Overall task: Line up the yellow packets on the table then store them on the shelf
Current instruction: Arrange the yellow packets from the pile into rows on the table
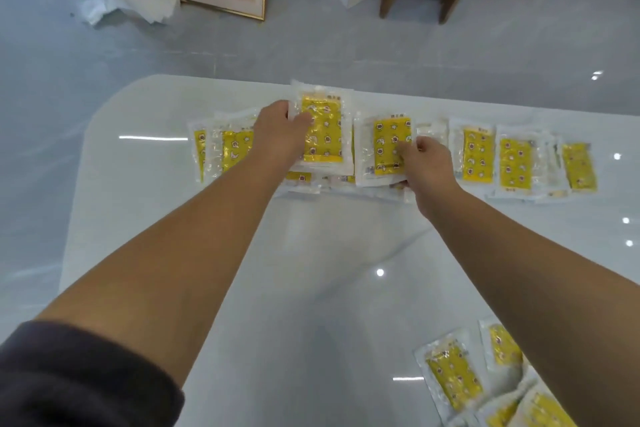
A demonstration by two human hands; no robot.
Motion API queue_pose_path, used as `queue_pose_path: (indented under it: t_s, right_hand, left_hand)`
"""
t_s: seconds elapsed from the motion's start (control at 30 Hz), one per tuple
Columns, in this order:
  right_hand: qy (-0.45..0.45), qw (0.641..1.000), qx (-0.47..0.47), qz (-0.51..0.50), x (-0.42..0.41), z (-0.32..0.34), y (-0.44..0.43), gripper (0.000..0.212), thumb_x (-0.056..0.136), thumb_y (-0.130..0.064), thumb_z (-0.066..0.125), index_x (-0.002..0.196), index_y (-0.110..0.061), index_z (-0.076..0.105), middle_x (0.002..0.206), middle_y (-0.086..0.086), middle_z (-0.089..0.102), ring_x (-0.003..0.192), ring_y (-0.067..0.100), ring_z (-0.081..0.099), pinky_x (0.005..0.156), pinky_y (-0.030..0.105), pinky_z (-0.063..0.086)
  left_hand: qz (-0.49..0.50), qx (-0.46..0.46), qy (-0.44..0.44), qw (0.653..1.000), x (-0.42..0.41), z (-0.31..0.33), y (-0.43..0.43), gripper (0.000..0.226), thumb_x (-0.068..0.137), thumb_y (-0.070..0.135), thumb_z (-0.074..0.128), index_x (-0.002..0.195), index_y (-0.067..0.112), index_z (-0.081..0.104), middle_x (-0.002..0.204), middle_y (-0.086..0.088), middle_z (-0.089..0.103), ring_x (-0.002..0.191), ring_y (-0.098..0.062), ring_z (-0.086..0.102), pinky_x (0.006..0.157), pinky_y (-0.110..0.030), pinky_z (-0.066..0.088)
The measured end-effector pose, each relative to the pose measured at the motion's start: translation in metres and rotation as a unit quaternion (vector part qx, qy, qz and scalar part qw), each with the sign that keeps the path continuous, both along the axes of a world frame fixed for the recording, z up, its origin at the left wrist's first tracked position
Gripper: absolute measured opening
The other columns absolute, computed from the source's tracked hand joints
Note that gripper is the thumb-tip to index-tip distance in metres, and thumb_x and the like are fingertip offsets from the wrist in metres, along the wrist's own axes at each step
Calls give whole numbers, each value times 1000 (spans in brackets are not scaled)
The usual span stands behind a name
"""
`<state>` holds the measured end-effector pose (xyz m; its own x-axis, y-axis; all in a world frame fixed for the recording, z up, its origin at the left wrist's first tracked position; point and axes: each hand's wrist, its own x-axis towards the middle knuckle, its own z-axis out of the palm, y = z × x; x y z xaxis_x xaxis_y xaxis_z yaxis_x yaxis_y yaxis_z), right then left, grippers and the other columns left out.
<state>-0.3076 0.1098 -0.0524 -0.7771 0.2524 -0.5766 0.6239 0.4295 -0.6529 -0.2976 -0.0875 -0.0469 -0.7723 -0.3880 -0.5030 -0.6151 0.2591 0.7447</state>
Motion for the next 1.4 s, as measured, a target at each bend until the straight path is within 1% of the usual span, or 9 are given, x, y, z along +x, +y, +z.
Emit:
queue_pose_path:
  t_s: [0.1,0.33,0.5,0.7,0.87,1.03,1.13,1.23,1.4]
  right_hand:
    - [47,988,128,77,-3,-6,10,14,91,-20,64,85,-12,54,72,-2,51,59,11,47,45,17,35]
    - [39,930,306,199,-1,-5,18,24,87,-34,66,88,-17,49,78,-2,53,70,19,51,51,26,28]
    - [66,933,261,238,27,3,34,29,91,-34,57,70,-21,42,65,-3,49,63,18,48,57,28,37]
    - [49,927,225,295,93,9,97,21,94,-38,53,82,-21,51,69,-6,55,67,17,53,55,29,36]
    - [10,918,205,338,142,3,173,12,93,-33,56,94,-21,57,89,-6,59,84,16,57,69,32,44]
    - [-27,848,225,480,183,4,247,26,91,-35,56,114,-23,56,112,-4,57,106,18,54,90,36,44]
    - [-31,794,242,556,198,7,278,31,90,-39,56,119,-28,51,119,-6,51,113,18,50,92,34,39]
    - [-25,762,233,604,206,6,298,46,88,-44,60,129,-30,44,130,-5,45,123,20,42,100,36,34]
    - [18,687,232,688,203,2,307,74,77,-53,68,140,-32,35,139,-5,38,131,22,34,109,41,25]
  left_hand:
    - [-43,-105,-9,994,-3,-13,20,15,90,21,58,82,11,50,72,1,48,61,-17,46,45,-17,33]
    - [-127,-327,-58,935,6,-19,28,30,93,40,59,106,13,51,99,-6,62,86,-27,59,61,-34,35]
    - [-151,-292,22,944,26,0,45,23,93,35,57,84,17,47,74,-1,55,72,-25,54,58,-31,36]
    - [-188,-225,35,955,92,11,97,37,91,31,59,65,23,34,60,5,46,62,-20,47,56,-32,36]
    - [-199,-168,-72,963,160,11,159,24,88,36,61,74,22,47,69,7,54,69,-17,54,60,-30,43]
    - [-238,-130,-199,942,244,1,230,26,84,42,64,101,27,52,102,10,55,95,-13,57,74,-28,46]
    - [-290,-175,-221,914,277,-4,274,76,72,55,72,133,29,35,134,3,36,122,-17,43,91,-31,45]
    - [-409,-269,-225,842,296,-11,307,126,63,69,71,150,29,-12,158,-6,-14,147,-33,0,114,-47,24]
    - [-497,-357,-191,767,308,-29,325,126,76,66,62,139,27,-40,146,-14,-45,142,-40,-24,115,-60,1]
